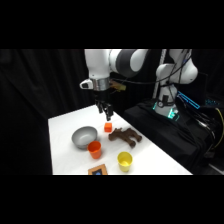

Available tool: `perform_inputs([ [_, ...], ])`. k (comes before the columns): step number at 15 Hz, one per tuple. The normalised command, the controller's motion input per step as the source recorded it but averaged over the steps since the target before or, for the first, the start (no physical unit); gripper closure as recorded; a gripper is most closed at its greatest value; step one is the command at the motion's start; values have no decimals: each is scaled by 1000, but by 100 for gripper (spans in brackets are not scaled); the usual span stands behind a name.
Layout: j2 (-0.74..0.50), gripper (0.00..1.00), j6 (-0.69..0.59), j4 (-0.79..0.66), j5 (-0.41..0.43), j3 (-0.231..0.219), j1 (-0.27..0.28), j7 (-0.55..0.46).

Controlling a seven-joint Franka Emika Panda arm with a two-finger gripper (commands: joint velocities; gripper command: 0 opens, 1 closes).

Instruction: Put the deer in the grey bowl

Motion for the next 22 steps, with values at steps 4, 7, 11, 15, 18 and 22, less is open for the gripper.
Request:
perform_inputs([
  [4, -38, 0, 10, -58, -4, 4, -22, 37],
  [7, -173, 0, 146, -273, -12, -8, -29, 83],
  [11, -259, 0, 257, -421, 2, 12, -10, 116],
  [15, -260, 0, 345, -429, -57, 19, 17, 210],
  [18, -169, 0, 404, -382, -60, 12, 16, 199],
  [22, -25, 0, 382, -275, -50, 18, 29, 170],
])
